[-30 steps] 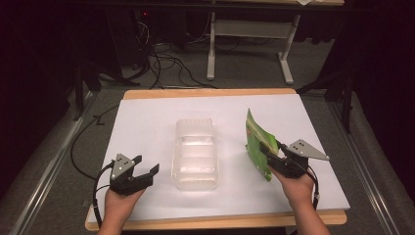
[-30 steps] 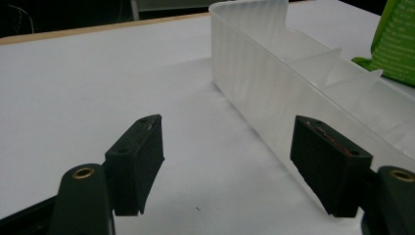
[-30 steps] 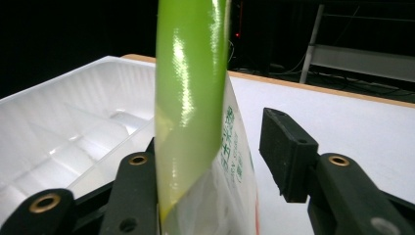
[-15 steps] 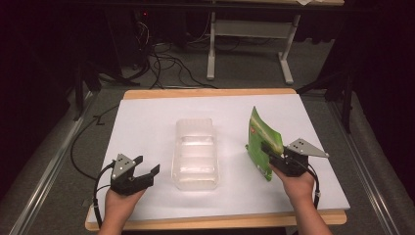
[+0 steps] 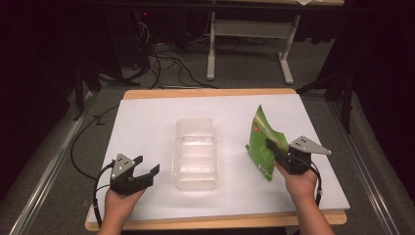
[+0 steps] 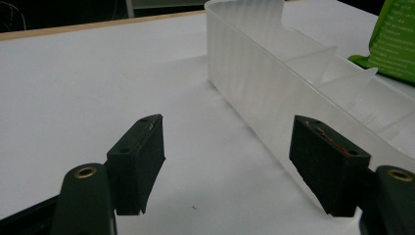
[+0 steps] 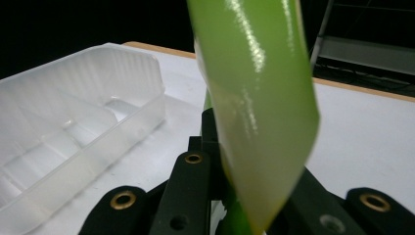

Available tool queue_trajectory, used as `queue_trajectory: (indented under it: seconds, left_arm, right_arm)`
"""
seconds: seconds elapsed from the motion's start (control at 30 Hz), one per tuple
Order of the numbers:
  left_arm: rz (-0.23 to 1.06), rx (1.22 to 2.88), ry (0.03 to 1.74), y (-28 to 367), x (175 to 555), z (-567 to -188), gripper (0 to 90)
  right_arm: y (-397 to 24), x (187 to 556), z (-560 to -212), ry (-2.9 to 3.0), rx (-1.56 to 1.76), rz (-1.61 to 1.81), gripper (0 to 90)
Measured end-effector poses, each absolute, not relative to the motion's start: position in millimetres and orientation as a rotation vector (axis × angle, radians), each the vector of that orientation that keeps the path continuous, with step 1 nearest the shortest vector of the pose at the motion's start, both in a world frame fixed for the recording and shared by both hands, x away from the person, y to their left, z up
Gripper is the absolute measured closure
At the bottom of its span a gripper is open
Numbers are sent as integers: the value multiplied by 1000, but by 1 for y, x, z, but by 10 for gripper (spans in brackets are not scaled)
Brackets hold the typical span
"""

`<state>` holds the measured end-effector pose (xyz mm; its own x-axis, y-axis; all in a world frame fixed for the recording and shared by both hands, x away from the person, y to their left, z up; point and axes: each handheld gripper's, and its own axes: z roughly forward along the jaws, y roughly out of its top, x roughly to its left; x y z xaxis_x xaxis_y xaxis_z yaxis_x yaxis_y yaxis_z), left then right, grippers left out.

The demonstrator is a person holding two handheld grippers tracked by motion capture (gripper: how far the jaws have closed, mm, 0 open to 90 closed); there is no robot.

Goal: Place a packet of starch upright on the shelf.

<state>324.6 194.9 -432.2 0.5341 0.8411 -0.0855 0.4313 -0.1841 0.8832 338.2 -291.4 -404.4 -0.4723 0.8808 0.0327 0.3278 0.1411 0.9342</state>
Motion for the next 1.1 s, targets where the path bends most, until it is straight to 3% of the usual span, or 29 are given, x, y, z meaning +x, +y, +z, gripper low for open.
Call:
queue_trajectory:
  seconds: [0.63,1.1]
  left_arm:
    - [526,1806,1047,194,324,-432,296]
    - [521,1792,1052,199,324,-432,296]
  right_arm:
    - [-289,329,-380,1891,1054,1463,861]
    - [-270,350,-360,1961,954,1543,861]
